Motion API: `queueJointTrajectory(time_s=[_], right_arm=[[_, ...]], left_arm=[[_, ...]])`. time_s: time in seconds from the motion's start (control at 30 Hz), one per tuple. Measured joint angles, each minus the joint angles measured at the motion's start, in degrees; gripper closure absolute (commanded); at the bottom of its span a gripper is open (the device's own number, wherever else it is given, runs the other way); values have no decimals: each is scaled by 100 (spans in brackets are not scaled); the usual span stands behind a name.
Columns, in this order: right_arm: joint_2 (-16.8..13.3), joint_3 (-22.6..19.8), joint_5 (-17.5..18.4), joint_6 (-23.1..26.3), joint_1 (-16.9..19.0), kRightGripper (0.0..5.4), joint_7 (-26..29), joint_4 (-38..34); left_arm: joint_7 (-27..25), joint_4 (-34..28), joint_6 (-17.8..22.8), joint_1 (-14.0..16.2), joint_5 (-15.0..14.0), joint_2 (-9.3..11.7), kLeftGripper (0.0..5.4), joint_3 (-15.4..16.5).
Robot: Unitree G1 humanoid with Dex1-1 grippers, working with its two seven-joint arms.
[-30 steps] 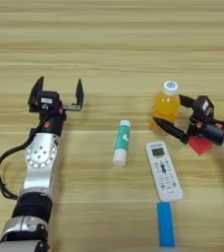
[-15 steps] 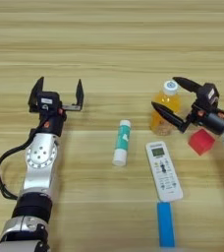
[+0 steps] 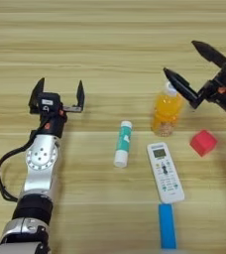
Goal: Move the objects on the table
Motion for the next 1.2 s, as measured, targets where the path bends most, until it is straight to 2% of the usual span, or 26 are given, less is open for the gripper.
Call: queueJointTrajectory(time_s=[0.17,0.27,0.4,0.5,0.57,0.7,0.93,1.2], right_arm=[[13,-282,68,8,-165,2,-358,10],[89,-425,-14,-259,-343,2,-642,173],[254,-625,-561,-963,-611,2,-1297,983],[272,-705,-804,-1286,-661,2,-1586,1471],[268,-716,-1224,-1772,-726,2,-1853,1982],[259,-682,-1741,-2517,-831,2,-2141,2974],[263,-641,-1849,-3088,-876,2,-2230,3874],[296,-710,-1747,-3239,-1014,2,-2325,4607]], left_arm=[[0,7,-1,-1,0,0,0,-3],[-1,12,-2,-3,0,0,0,-3],[-7,25,-7,-8,-2,0,0,-3],[-14,32,-9,-8,-2,1,0,-2],[-28,38,-12,-9,-3,2,0,-2],[-40,48,-19,-11,-4,4,0,-1],[-59,61,-38,-12,-8,22,0,3],[-159,62,-44,-10,-11,43,0,2]])
